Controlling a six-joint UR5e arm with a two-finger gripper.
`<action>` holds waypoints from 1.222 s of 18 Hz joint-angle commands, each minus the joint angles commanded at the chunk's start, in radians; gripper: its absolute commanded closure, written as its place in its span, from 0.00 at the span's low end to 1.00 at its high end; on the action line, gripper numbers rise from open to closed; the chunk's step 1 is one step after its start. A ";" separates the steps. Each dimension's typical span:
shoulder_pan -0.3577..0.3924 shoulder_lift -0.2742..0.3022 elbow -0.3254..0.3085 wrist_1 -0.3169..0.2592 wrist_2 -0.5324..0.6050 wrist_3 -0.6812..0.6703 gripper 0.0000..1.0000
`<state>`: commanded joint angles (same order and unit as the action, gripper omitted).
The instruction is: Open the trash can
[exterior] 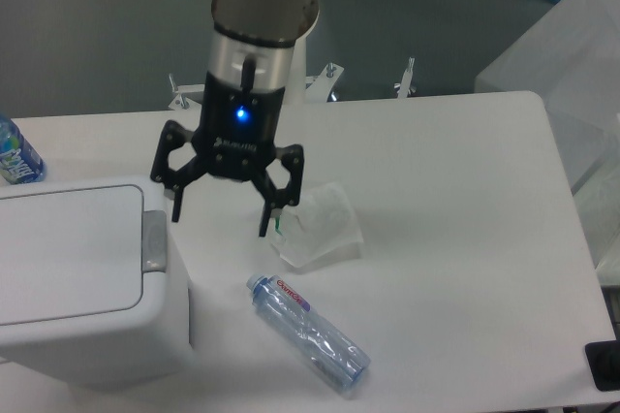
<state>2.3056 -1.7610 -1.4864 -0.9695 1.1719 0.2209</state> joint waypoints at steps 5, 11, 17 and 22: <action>-0.015 -0.002 -0.015 0.000 0.000 -0.002 0.00; -0.026 -0.003 -0.020 0.000 0.000 0.000 0.00; -0.029 -0.018 -0.023 0.002 0.000 0.002 0.00; -0.028 -0.028 -0.026 0.002 0.002 0.002 0.00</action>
<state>2.2779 -1.7886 -1.5125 -0.9679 1.1735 0.2224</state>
